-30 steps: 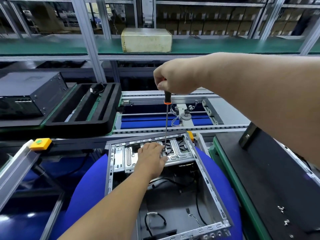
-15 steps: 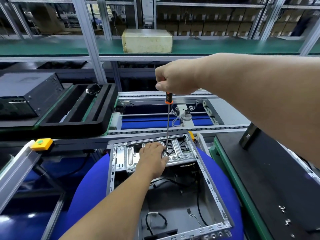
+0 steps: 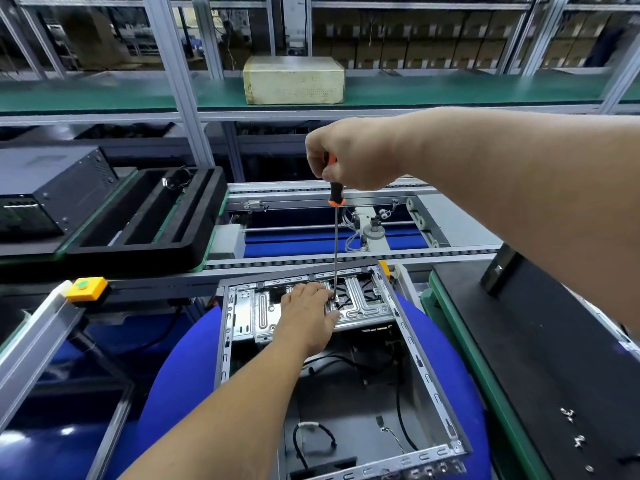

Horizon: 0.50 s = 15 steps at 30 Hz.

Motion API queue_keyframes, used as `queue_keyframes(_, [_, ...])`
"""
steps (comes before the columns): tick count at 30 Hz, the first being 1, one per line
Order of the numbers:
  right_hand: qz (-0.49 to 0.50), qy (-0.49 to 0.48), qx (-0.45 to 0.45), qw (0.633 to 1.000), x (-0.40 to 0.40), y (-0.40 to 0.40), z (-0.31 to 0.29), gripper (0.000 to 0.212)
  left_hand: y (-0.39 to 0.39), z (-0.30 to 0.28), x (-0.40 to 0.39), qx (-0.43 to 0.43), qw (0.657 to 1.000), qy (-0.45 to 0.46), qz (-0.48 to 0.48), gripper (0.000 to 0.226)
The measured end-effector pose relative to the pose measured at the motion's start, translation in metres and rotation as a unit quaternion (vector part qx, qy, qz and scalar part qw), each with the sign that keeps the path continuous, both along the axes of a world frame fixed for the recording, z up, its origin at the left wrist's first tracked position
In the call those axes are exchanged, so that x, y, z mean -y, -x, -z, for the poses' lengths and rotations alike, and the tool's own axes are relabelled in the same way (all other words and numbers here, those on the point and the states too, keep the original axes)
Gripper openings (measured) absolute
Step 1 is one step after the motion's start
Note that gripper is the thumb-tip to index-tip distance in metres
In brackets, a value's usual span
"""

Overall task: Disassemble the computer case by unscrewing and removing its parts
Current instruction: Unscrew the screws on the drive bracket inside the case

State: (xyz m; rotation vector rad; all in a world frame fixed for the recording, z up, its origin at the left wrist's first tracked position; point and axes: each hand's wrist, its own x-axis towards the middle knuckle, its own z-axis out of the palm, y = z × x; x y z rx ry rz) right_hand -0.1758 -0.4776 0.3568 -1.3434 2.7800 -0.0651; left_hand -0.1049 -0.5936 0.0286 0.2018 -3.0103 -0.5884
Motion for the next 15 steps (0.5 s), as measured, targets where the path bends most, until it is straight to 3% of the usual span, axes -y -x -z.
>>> queue_keyframes(6, [0.009,-0.001,0.023,1.0,0.007,-0.011,-0.004,0.023,0.0,0.0,0.0,0.002,1.0,0.004,0.002,0.053])
queue_keyframes(9, [0.03,-0.027,-0.031,0.999,0.013,-0.014,-0.002,0.019,0.0,0.0,0.0,0.0,1.0,0.004,0.002,0.053])
queue_keyframes(12, [0.041,-0.117,-0.13,0.984,0.012,-0.015,-0.002,0.039,0.0,0.0,0.0,0.0,1.0,0.003,0.002,0.053])
queue_keyframes(15, [0.035,-0.114,-0.158,0.98,0.007,-0.012,-0.002,0.04,-0.001,0.0,0.0,-0.001,1.0,0.0,0.003,0.053])
